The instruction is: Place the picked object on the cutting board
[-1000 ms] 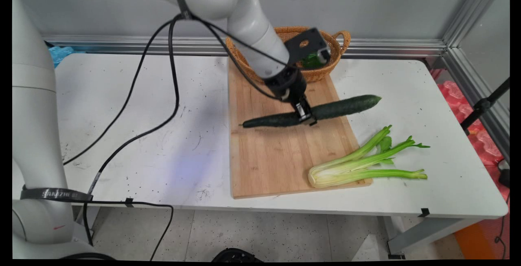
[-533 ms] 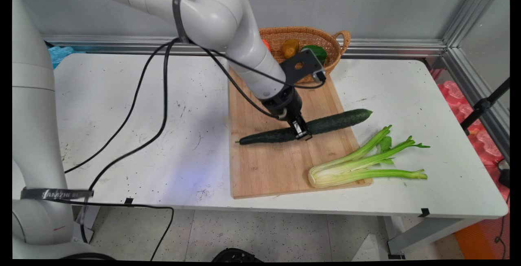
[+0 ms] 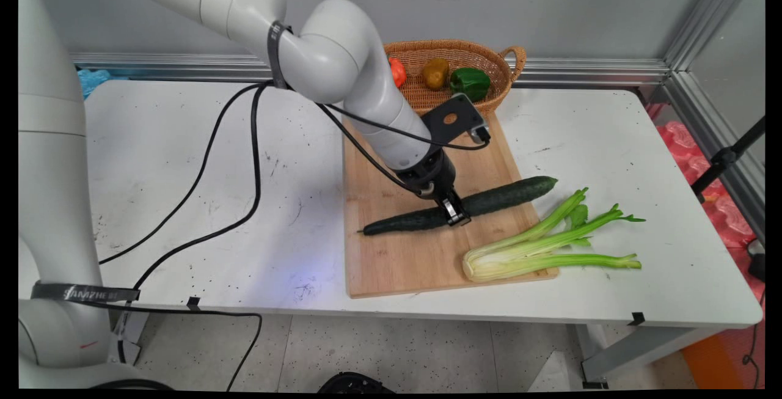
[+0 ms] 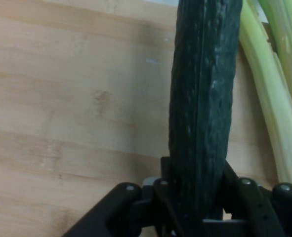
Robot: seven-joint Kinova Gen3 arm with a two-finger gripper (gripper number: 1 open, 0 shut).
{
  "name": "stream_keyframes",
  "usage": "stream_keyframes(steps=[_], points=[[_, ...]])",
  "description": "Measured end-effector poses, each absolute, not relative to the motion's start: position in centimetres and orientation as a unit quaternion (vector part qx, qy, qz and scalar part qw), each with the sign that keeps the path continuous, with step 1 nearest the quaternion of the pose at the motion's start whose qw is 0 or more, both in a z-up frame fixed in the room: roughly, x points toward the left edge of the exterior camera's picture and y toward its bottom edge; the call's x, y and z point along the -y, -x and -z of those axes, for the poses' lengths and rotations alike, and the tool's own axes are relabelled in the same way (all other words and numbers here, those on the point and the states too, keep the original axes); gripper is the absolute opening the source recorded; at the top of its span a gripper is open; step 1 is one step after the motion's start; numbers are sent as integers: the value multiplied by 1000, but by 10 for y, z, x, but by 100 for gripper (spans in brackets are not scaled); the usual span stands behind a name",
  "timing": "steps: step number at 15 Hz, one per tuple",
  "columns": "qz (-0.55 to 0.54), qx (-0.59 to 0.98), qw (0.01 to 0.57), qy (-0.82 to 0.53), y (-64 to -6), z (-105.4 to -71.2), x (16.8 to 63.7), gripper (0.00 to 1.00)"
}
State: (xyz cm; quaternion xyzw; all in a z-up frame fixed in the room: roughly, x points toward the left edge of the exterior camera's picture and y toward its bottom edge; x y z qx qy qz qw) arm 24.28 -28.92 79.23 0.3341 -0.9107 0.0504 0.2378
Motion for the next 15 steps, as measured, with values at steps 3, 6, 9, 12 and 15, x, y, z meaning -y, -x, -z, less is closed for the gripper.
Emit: stream_keyframes(steps=[3, 6, 9, 12, 15], points=[[-48, 909, 241, -337, -241, -786, 286, 0], [-46, 908, 243, -339, -240, -783, 285, 0], [-45, 906, 246, -341, -240, -780, 285, 100], [-46, 905, 249, -341, -240, -779, 287, 100], [-48, 905, 253, -339, -243, -784, 292, 100]])
